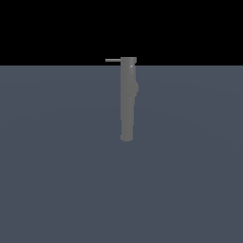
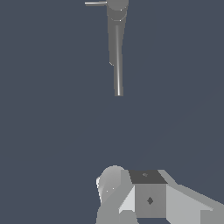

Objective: Turn on the faucet by rotating a designated handle.

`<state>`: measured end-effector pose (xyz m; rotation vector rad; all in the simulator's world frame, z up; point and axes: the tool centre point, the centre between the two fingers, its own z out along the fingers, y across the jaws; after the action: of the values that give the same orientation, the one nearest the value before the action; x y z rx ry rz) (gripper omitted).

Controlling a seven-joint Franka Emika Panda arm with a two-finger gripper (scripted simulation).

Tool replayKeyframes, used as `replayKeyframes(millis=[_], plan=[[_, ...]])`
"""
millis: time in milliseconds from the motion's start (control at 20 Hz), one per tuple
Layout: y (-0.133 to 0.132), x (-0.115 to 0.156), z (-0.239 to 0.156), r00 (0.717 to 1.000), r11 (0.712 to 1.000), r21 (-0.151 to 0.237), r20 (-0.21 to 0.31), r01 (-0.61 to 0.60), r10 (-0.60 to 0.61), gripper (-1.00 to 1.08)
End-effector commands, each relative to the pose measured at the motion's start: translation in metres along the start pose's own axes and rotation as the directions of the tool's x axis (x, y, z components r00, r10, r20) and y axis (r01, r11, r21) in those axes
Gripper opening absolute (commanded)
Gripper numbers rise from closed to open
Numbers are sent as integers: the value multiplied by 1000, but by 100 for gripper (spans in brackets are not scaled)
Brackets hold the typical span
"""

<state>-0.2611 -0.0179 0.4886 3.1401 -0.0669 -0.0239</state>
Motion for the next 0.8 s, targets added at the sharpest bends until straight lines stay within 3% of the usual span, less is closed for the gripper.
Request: replayKeyframes(millis=[0,350,750], plan=[[0,0,0,1000,1000,0,0,0,0,-100],[-2,11,7,1000,1000,0,0,1,-1,-100],[-9,50,31,1000,1000,1,-2,5,-5,-100]])
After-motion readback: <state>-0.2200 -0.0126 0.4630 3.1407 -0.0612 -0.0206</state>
